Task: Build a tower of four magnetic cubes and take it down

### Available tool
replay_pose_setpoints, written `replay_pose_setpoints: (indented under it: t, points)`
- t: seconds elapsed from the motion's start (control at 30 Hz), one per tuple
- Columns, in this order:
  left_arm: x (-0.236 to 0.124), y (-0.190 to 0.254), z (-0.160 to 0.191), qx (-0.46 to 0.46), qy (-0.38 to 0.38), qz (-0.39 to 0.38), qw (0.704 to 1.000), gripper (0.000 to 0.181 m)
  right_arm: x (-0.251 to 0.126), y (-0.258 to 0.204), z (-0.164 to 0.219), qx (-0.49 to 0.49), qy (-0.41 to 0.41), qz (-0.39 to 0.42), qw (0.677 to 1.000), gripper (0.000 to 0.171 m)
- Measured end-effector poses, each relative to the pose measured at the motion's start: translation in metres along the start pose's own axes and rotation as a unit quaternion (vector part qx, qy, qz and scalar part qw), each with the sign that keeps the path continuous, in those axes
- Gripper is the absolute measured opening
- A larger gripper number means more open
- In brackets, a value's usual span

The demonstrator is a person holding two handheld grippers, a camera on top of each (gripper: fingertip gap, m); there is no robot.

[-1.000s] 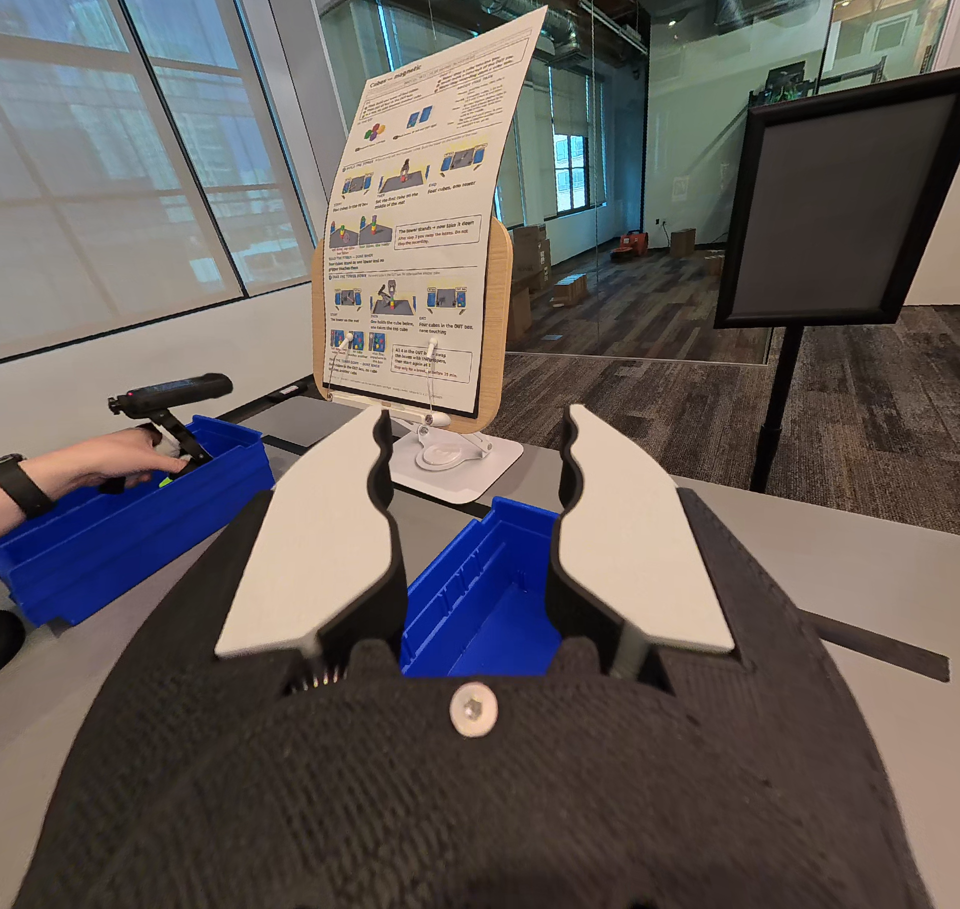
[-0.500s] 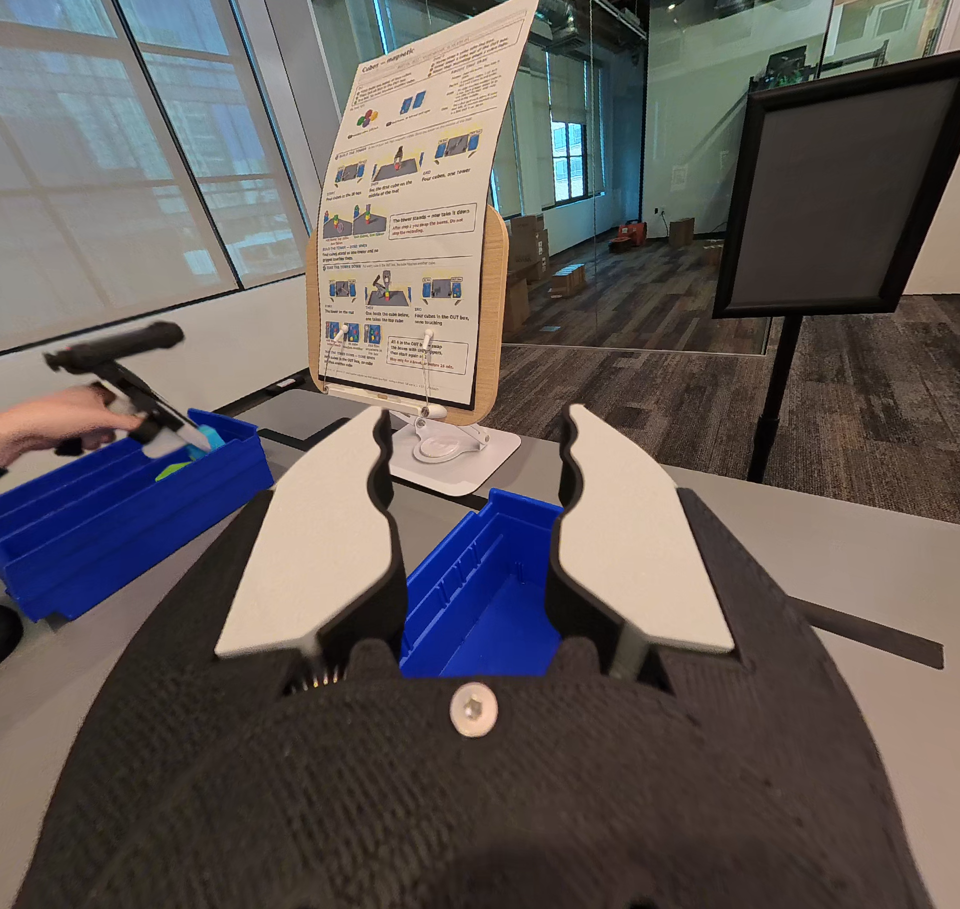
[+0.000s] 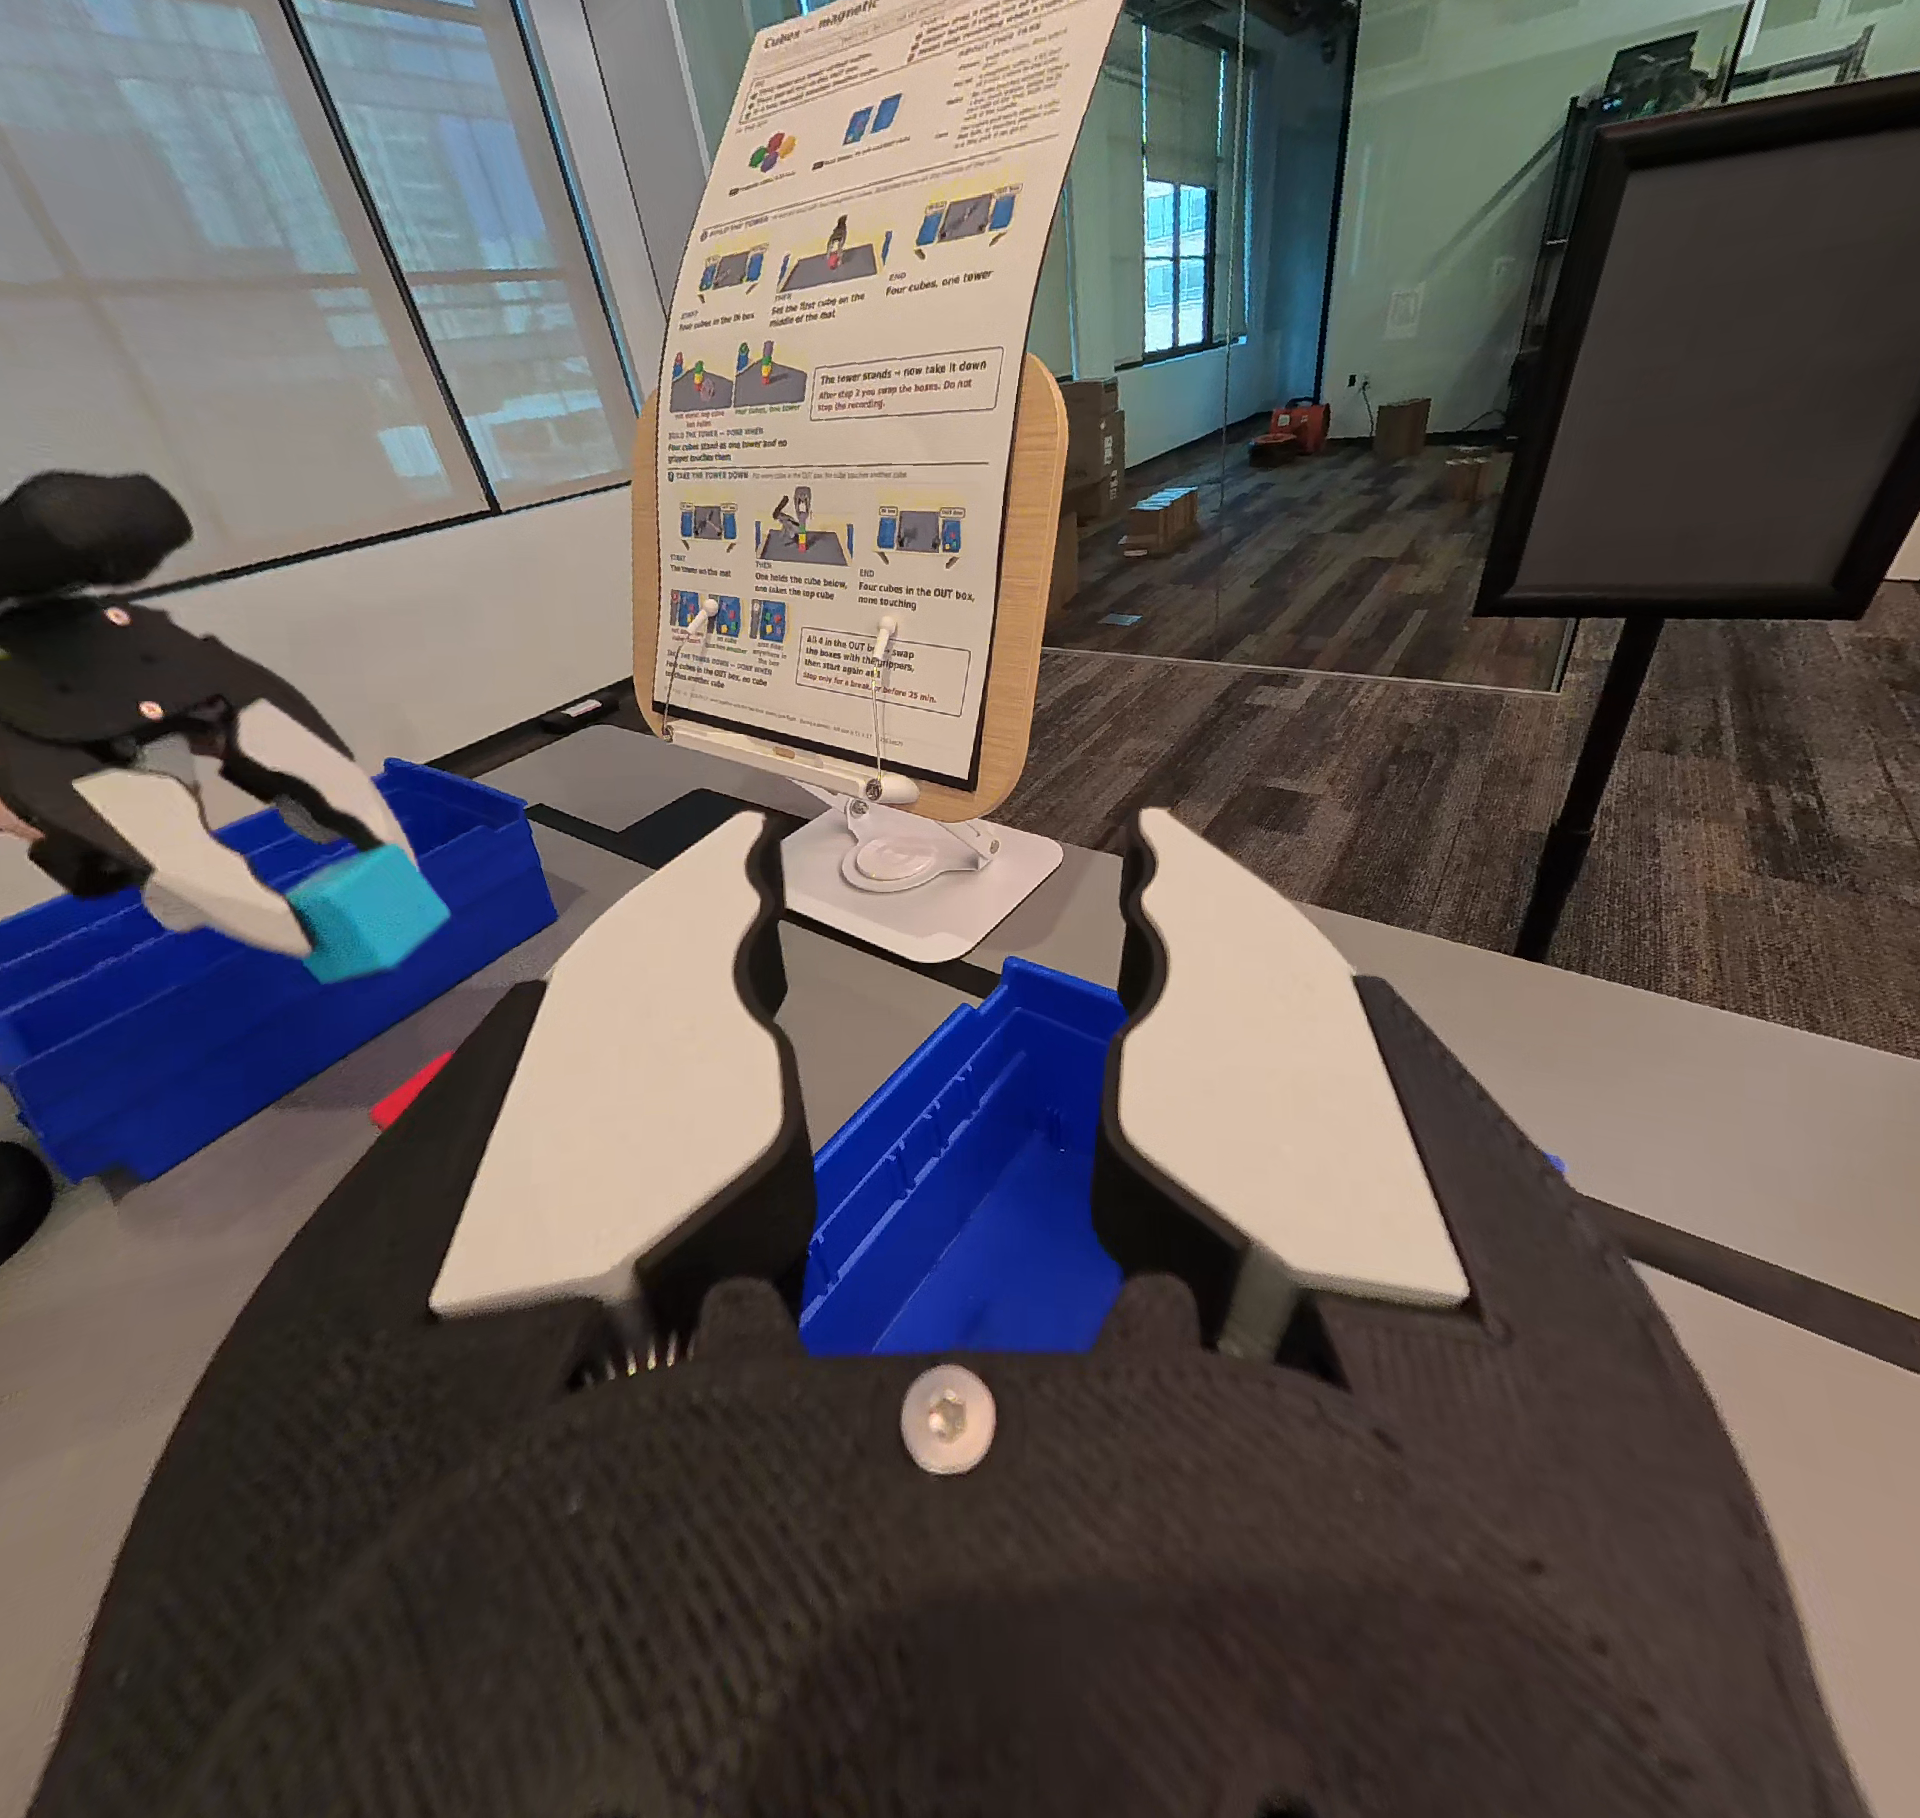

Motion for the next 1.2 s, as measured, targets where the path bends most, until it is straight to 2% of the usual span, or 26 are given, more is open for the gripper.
replay_pose_setpoints:
  t: [0.13,0.23,0.33,0.73,0.77,0.83,0.9,0.97,1.07,1.13,1.17,1.2]
  points:
    - [0.037,0.019,0.009,0.089,-0.056,0.039,0.994,0.049,0.0,0.001,0.003,0.006,-0.005,-0.003,1.0,0.063]
    - [0.054,0.022,0.016,0.114,-0.096,0.034,0.988,0.049,0.0,0.002,0.004,0.008,-0.006,-0.004,1.0,0.063]
    - [0.062,0.028,0.015,0.123,-0.103,0.036,0.986,0.049,0.0,0.004,0.007,0.012,-0.012,-0.005,1.0,0.063]
    - [0.069,0.031,0.01,0.172,-0.12,0.031,0.977,0.048,0.002,0.002,0.012,0.01,-0.027,-0.016,0.999,0.063]
    - [0.068,0.03,0.007,0.177,-0.113,0.025,0.977,0.048,0.002,0.002,0.012,0.009,-0.028,-0.016,0.999,0.063]
    - [0.06,0.03,-0.001,0.179,-0.079,0.017,0.981,0.06,0.002,0.003,0.013,0.009,-0.028,-0.015,0.999,0.064]
    - [0.041,0.031,-0.009,0.168,-0.038,0.018,0.985,0.061,0.0,0.005,0.012,0.012,-0.027,-0.015,0.999,0.064]
    - [0.011,0.022,-0.011,0.146,0.01,-0.01,0.989,0.057,-0.002,0.007,0.012,0.013,-0.024,-0.014,1.0,0.063]
    - [-0.047,-0.028,0.008,0.054,0.056,-0.152,0.985,0.051,-0.005,0.01,0.01,0.02,-0.017,-0.01,1.0,0.063]
    - [-0.085,-0.076,0.053,-0.092,0.036,-0.273,0.957,0.039,-0.006,0.012,0.008,0.024,-0.013,-0.006,1.0,0.064]
    - [-0.098,-0.094,0.085,-0.189,0.007,-0.309,0.932,0.024,-0.006,0.013,0.007,0.025,-0.01,-0.002,1.0,0.064]
    - [-0.103,-0.106,0.112,-0.267,-0.007,-0.315,0.911,0.022,-0.006,0.013,0.006,0.027,-0.006,-0.001,1.0,0.064]
Point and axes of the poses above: each gripper's, where its closed fingertips meet, x out along the fingers, z out of its underside, y = z × x across the jaws, the point moved 3 cm from there along -x, back along the fingers, and after that the axes turned 5 degrees about z, right-handed, at the moved point
